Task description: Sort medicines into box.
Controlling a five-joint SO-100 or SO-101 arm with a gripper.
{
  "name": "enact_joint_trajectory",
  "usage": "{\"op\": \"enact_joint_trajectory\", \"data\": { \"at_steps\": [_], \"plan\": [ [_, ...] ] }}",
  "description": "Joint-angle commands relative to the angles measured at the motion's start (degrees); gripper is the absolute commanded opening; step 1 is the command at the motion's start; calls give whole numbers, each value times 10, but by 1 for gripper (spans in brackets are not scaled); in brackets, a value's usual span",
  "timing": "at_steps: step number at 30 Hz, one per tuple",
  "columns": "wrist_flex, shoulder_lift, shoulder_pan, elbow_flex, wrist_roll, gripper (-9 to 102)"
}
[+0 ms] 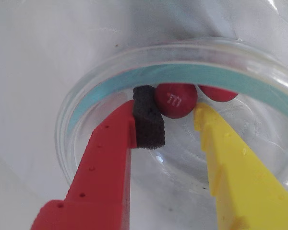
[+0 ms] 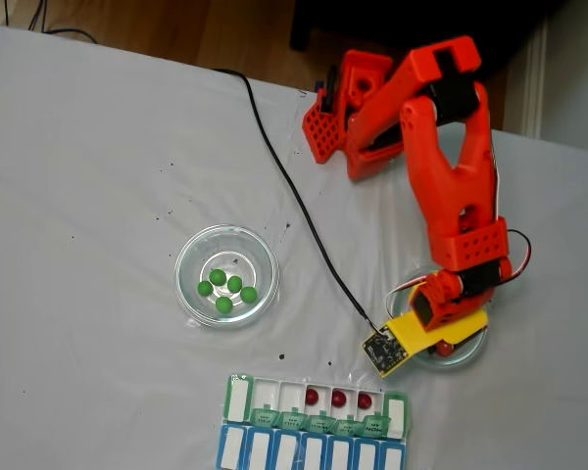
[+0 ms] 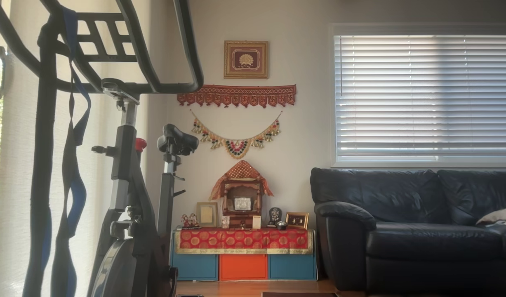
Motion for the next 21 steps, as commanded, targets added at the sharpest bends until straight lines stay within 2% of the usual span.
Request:
{"op": "enact_joint_trajectory", "data": {
  "at_steps": [1,21],
  "plan": [
    [-9,19,1,-2,-11,12],
    [39,13,0,-21,-7,20]
  ]
}}
